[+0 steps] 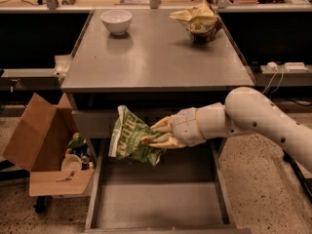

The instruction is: Pick green jalapeno chip bag from middle drawer and place on counter

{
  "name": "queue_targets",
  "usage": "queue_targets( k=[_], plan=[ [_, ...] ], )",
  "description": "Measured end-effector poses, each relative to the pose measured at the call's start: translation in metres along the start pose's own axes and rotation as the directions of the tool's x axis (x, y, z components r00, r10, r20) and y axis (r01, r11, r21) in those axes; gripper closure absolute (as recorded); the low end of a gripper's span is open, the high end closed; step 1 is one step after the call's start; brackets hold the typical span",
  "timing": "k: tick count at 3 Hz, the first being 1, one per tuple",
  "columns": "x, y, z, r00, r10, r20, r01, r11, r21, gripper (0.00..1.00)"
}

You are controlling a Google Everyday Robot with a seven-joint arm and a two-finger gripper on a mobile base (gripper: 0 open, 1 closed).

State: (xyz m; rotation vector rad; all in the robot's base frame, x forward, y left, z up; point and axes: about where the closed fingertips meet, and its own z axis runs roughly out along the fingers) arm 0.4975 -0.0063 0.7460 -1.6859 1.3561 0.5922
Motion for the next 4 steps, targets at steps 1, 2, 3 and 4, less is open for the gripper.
queue_targets(
  k=[1, 2, 3, 4],
  plan=[
    [0.000, 0.000, 0.000, 1.000, 0.000, 0.000, 0.000, 1.0000, 0.000, 1.00],
    [-0.005, -0.023, -0.005, 1.000, -0.015, 0.007, 0.015, 0.9991, 0.040, 1.00],
    [-0.025, -0.068, -0.030, 0.998, -0.057, 0.012, 0.055, 0.9924, 0.110, 1.00],
    [-0.052, -0.123, -0.068, 0.996, -0.090, 0.020, 0.084, 0.9723, 0.218, 1.00]
  ],
)
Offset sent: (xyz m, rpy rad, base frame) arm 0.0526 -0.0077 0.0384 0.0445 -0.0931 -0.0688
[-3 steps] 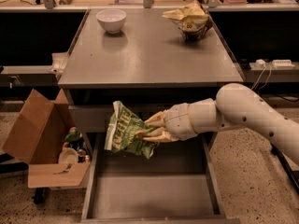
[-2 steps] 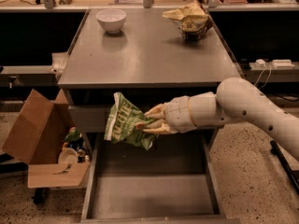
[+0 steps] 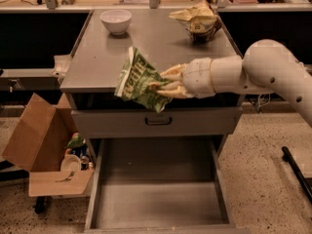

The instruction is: Pick green jalapeno chip bag from middle drawer and place on counter

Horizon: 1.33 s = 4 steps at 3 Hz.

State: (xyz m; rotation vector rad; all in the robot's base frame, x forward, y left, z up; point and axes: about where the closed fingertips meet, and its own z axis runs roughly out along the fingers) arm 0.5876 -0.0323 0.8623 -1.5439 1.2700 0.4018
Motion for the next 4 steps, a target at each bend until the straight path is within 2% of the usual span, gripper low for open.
queue_targets(
  k=[1, 2, 3, 4],
  plan=[
    [-0.019, -0.042, -0.024, 1.000, -0.023, 0.011, 0.021, 0.9945, 0.103, 1.00],
    [-0.005, -0.077, -0.043, 1.000, 0.030, 0.005, -0.030, 0.9791, 0.201, 1.00],
    [0.020, -0.105, -0.057, 0.993, 0.119, 0.000, -0.115, 0.9539, 0.277, 1.00],
    [0.046, -0.125, -0.062, 0.977, 0.212, -0.005, -0.199, 0.9264, 0.319, 0.83]
  ],
)
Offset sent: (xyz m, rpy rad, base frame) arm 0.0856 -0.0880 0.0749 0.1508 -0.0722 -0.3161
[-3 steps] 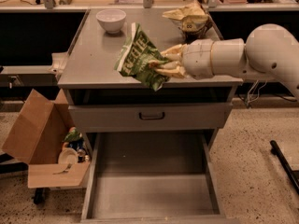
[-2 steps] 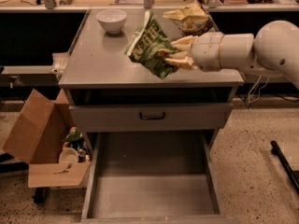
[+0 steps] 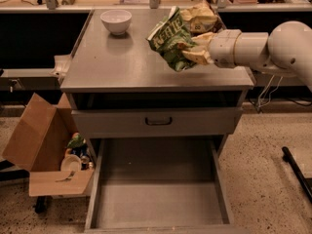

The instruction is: Pick green jalapeno chip bag from middle drawer and place on counter

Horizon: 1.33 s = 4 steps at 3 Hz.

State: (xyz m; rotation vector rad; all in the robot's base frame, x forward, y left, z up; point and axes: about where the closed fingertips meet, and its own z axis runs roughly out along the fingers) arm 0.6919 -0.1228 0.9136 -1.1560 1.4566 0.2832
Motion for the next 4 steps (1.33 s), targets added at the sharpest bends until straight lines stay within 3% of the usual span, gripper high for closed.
queue_targets(
  k=[2, 3, 4],
  plan=[
    [0.029, -0.021, 0.006, 0.994, 0.102, -0.043, -0.101, 0.9945, 0.028, 0.36],
    [0.038, -0.024, 0.006, 0.991, 0.123, -0.053, -0.121, 0.9921, 0.032, 0.15],
    [0.039, -0.024, 0.006, 0.991, 0.125, -0.054, -0.123, 0.9918, 0.032, 0.00]
  ],
)
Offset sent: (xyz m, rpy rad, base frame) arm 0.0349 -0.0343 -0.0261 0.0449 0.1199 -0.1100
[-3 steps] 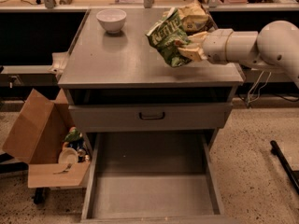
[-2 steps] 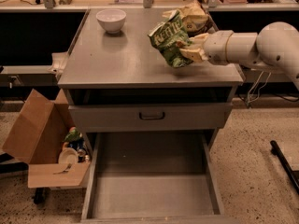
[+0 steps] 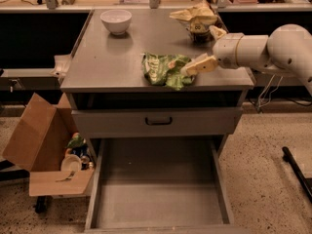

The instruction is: Pick green jalapeno chip bag from middle drawer and place on counter

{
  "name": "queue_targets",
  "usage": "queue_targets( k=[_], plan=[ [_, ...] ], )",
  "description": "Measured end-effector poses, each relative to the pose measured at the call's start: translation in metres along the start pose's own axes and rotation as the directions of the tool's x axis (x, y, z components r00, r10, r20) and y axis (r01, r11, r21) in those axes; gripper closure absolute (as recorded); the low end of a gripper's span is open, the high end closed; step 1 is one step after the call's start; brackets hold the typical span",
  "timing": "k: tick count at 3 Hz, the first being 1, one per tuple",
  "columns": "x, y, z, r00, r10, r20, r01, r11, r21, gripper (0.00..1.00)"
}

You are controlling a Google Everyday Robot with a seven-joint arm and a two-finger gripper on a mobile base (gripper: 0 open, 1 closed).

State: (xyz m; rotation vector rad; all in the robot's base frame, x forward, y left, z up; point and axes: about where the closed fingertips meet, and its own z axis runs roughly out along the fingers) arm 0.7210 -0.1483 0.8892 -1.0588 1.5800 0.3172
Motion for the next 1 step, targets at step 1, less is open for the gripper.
queue_targets(
  k=[1],
  plan=[
    [0.0000, 0.0000, 0.0000, 1.000, 0.000, 0.000, 0.000, 1.0000, 0.000, 0.00]
  ],
)
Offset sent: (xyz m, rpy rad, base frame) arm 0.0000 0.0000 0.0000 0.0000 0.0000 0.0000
